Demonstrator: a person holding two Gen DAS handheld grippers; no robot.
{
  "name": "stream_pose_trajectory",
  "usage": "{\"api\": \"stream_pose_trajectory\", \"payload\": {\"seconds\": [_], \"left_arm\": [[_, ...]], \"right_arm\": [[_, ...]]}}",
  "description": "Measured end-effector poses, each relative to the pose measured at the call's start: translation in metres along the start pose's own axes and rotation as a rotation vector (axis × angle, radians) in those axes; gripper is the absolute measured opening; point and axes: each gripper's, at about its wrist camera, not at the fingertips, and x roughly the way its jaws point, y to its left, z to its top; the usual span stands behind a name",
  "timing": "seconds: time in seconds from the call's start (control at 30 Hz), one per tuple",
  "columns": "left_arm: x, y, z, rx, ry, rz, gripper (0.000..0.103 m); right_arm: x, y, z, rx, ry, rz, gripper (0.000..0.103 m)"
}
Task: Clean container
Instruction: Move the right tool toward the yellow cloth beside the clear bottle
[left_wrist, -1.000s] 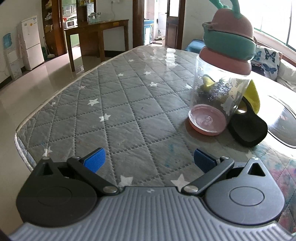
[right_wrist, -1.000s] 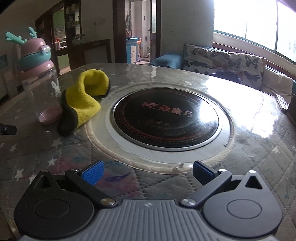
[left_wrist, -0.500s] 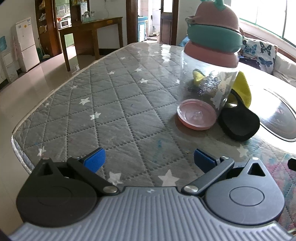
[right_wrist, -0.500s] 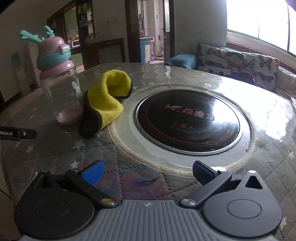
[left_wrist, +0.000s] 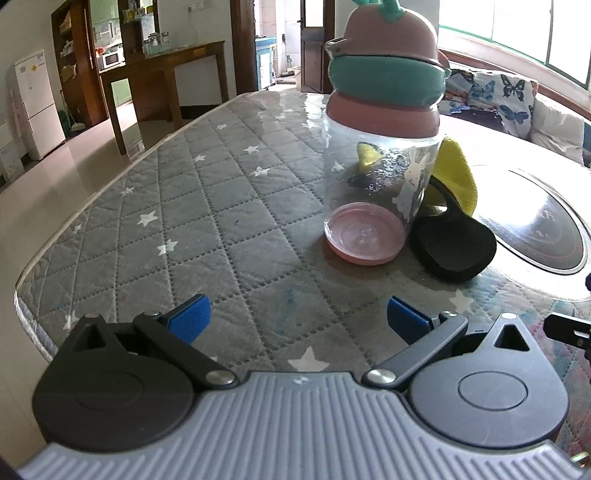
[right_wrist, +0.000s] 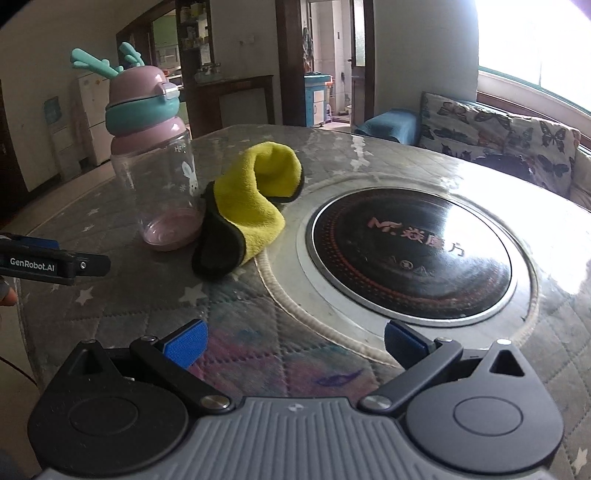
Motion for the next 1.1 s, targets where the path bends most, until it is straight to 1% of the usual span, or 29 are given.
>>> {"api": "stream_pose_trajectory", "payload": {"seconds": [0.4,0.6,1.1], "left_arm": [[-0.004,-0.006,0.011,0.011,-0.029,-0.01,0.103],[-0.004,-0.005,0.013,0.013,-0.033,-0.01,0.103],[-0.002,-0.006,0.017,0.006,-0.028,-0.007,0.103]], "right_arm": [[0.008,0.014,0.016,-0.037,-0.013,0.032,0.101],[0.015,0.017,0.02,-0.04,-0.007,0.048,0.098],[0.03,0.023,0.027,-0.052,0.017,0.058,0.096]]}}
